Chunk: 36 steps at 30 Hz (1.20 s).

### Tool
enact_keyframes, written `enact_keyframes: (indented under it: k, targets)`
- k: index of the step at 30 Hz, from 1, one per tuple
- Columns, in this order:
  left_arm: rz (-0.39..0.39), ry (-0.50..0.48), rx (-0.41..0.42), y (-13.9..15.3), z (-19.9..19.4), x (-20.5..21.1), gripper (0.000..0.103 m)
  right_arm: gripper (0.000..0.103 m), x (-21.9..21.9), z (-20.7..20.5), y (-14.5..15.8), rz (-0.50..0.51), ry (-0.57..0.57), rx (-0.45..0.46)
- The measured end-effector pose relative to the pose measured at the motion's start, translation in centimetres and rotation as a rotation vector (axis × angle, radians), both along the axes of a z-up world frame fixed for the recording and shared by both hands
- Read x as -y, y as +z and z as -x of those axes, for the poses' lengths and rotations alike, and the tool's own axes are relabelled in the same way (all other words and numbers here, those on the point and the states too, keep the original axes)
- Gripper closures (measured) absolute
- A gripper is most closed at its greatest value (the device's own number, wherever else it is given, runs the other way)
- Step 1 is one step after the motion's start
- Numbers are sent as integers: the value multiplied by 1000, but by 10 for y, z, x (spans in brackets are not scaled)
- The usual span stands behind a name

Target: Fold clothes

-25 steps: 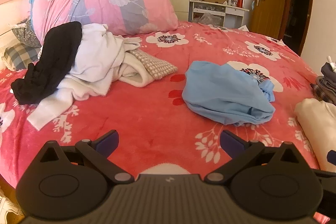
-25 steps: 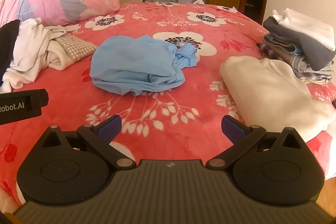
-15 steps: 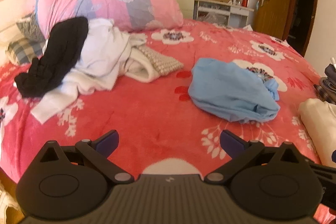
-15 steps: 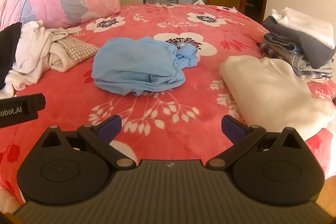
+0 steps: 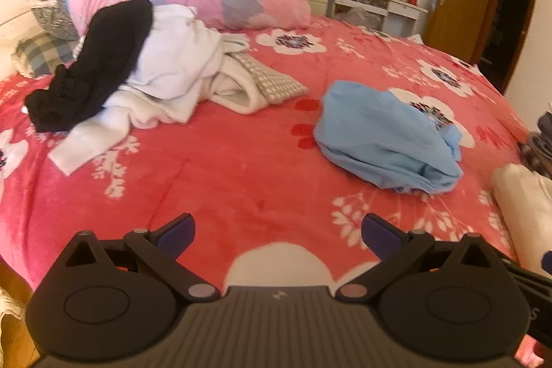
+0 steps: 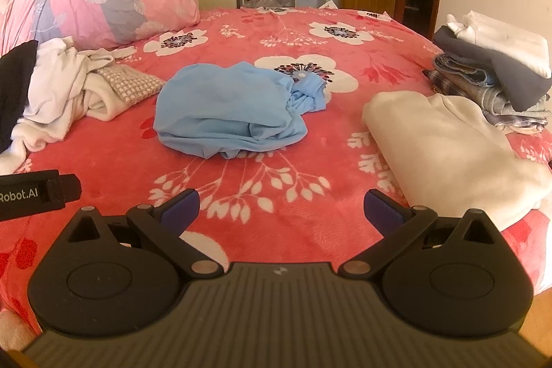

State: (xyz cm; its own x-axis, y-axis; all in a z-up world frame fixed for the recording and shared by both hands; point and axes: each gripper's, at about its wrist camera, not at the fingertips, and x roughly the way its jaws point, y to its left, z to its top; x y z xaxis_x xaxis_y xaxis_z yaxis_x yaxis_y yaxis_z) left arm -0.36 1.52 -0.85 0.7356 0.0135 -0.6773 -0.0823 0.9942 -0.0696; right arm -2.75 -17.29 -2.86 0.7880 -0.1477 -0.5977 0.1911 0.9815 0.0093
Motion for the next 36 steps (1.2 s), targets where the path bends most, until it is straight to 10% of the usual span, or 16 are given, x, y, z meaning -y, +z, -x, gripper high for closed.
enact_keyframes:
  k: [36]
  targets:
    - [-23, -46, 25, -1, -2, 0, 0, 1, -6, -5, 0, 0, 16, 11]
